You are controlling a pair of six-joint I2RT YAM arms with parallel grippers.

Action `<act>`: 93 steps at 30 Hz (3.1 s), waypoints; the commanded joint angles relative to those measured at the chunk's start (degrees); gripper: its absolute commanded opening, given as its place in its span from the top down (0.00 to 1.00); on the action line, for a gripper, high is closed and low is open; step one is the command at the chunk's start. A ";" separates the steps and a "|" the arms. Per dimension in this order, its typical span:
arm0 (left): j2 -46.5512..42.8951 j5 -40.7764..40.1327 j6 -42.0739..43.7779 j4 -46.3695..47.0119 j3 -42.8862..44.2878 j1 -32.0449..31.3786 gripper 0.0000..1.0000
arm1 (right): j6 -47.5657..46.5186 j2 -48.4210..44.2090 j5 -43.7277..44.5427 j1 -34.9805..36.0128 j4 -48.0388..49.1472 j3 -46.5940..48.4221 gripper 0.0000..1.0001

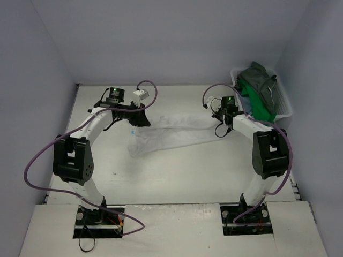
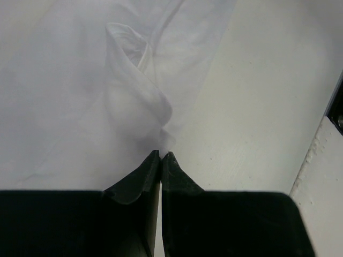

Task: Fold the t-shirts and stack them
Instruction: Fold the tshirt

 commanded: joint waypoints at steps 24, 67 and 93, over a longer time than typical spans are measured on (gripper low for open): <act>-3.53 0.02 20.80 -16.71 -3.68 -2.84 1.00 | -10.47 -1.16 11.58 0.13 2.00 -5.98 1.00; 8.86 -22.13 19.66 -11.70 -7.20 -12.95 1.00 | -9.85 -6.17 10.00 -1.19 -2.22 -14.41 0.89; 15.10 -31.35 18.96 -13.29 -1.14 -8.29 1.00 | -6.34 -10.92 4.47 -5.06 -13.56 -2.38 0.53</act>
